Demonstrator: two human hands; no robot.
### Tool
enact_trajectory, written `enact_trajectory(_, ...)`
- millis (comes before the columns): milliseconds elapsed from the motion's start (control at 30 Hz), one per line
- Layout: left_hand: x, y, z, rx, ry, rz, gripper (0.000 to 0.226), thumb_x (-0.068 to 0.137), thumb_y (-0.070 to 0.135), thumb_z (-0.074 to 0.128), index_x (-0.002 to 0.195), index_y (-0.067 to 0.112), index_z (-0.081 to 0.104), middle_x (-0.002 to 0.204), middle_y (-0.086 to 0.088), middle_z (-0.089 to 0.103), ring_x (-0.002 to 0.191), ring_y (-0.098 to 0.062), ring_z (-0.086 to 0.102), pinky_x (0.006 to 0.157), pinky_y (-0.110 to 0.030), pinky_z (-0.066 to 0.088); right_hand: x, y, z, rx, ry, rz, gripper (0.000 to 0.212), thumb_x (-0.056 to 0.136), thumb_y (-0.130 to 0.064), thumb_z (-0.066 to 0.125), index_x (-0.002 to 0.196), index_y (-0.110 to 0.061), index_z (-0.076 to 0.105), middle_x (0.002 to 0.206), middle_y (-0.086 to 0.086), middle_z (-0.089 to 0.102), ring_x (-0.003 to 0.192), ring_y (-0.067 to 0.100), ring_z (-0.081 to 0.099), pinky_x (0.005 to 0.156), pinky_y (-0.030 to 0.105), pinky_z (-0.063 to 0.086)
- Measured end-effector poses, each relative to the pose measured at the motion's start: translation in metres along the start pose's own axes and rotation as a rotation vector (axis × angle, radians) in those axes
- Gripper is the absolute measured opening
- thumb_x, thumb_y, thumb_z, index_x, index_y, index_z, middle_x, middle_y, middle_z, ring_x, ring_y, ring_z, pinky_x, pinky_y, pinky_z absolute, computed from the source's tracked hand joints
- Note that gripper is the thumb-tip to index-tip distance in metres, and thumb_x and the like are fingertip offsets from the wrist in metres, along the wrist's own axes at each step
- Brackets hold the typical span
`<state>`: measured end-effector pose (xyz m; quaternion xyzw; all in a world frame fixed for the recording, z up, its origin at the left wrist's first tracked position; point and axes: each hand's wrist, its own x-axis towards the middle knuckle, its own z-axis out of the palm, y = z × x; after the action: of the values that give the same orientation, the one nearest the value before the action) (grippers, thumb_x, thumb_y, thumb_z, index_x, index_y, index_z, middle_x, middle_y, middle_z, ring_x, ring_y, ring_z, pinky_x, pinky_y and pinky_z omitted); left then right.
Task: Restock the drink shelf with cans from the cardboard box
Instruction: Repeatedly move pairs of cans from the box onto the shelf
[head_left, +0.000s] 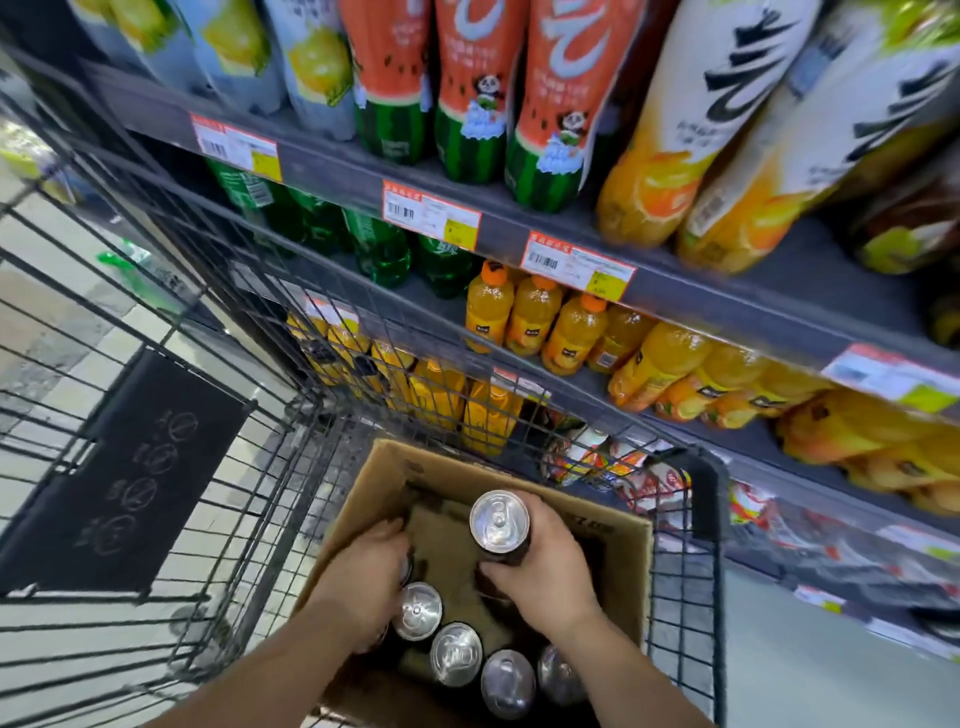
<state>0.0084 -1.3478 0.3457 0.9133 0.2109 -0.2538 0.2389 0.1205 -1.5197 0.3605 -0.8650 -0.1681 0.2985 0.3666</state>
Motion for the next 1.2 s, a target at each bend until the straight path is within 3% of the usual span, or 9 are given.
enact_trajectory(167, 0.008, 0.004, 0.003, 0.178, -0.080, -0.033, 0.038, 0.091, 0.023, 0.049, 0.128, 0.019, 0.052, 0.135, -0.002, 0.050, 0.124, -0.021, 0.050, 0.104, -0.035, 0.042, -0.003, 0.004, -0.002, 0.004, 0.010, 0.012, 0.065, 0.062, -0.018, 0.084, 0.118, -0.036, 0.055, 0.114, -0.019, 0.060, 0.105, -0.002, 0.054, 0.085, 0.000, 0.034)
enact_trajectory(333, 0.014, 0.016, 0.002, 0.341, -0.129, -0.037, 0.035, 0.092, 0.016, 0.045, 0.126, 0.013, 0.053, 0.128, -0.008, 0.053, 0.120, -0.026, 0.050, 0.100, -0.037, 0.044, -0.011, 0.003, 0.005, 0.030, 0.012, 0.005, 0.062, 0.063, -0.016, 0.083, 0.112, -0.038, 0.053, 0.111, -0.019, 0.060, 0.102, -0.003, 0.054, 0.083, -0.002, 0.033)
enact_trajectory(533, 0.007, 0.012, -0.011, 0.289, -0.119, 0.016, 0.027, 0.086, 0.021, 0.052, 0.112, 0.019, 0.059, 0.118, -0.003, 0.059, 0.109, -0.026, 0.056, 0.092, -0.036, 0.048, -0.022, -0.002, -0.002, 0.047, 0.016, 0.016, 0.063, 0.064, -0.013, 0.084, 0.114, -0.036, 0.054, 0.112, -0.018, 0.060, 0.102, -0.003, 0.055, 0.083, -0.002, 0.033)
enact_trajectory(667, 0.000, 0.016, -0.029, 0.255, -0.052, 0.087, 0.025, 0.078, 0.018, 0.062, 0.103, 0.021, 0.059, 0.113, 0.001, 0.059, 0.103, -0.025, 0.060, 0.087, -0.034, 0.048, -0.027, -0.007, -0.009, 0.042, 0.029, 0.031, 0.065, 0.063, -0.015, 0.084, 0.113, -0.041, 0.053, 0.113, -0.018, 0.060, 0.105, -0.001, 0.056, 0.091, 0.011, 0.040)
enact_trajectory(733, -0.001, 0.019, -0.040, 0.203, -0.018, 0.124, 0.031, 0.074, 0.017, 0.065, 0.104, 0.021, 0.060, 0.113, 0.003, 0.059, 0.104, -0.023, 0.061, 0.087, -0.033, 0.050, -0.031, -0.013, -0.014, 0.040, 0.029, 0.029, 0.065, 0.062, -0.013, 0.084, 0.111, -0.042, 0.052, 0.114, -0.017, 0.060, 0.106, 0.000, 0.056, 0.093, 0.015, 0.043)
enact_trajectory(900, -0.019, 0.031, -0.078, 0.009, 0.074, 0.248, 0.056, 0.065, 0.023, 0.073, 0.120, 0.022, 0.062, 0.119, 0.002, 0.056, 0.113, -0.019, 0.054, 0.100, -0.030, 0.043, -0.051, -0.040, -0.034, 0.041, 0.051, 0.003, 0.063, 0.064, -0.012, 0.084, 0.112, -0.037, 0.053, 0.114, -0.013, 0.060, 0.104, 0.003, 0.056, 0.083, 0.000, 0.035)
enact_trajectory(1000, -0.043, 0.043, -0.113, -0.091, 0.084, 0.282, 0.065, 0.064, 0.024, 0.074, 0.127, 0.024, 0.058, 0.126, 0.000, 0.054, 0.122, -0.017, 0.046, 0.106, -0.027, 0.036, -0.068, -0.062, -0.055, 0.047, 0.092, -0.020, 0.063, 0.065, -0.011, 0.085, 0.109, -0.036, 0.049, 0.103, -0.020, 0.056, 0.096, -0.003, 0.051, 0.079, -0.005, 0.031)
enact_trajectory(1200, -0.089, 0.075, -0.174, -0.219, 0.084, 0.412, 0.075, 0.069, 0.025, 0.073, 0.139, 0.035, 0.046, 0.131, 0.014, 0.054, 0.098, -0.013, 0.066, 0.087, -0.029, 0.052, -0.105, -0.107, -0.104, 0.042, 0.183, -0.064, 0.061, 0.068, -0.004, 0.082, 0.112, -0.030, 0.049, 0.094, -0.030, 0.049, 0.098, 0.004, 0.054, 0.073, -0.006, 0.032)
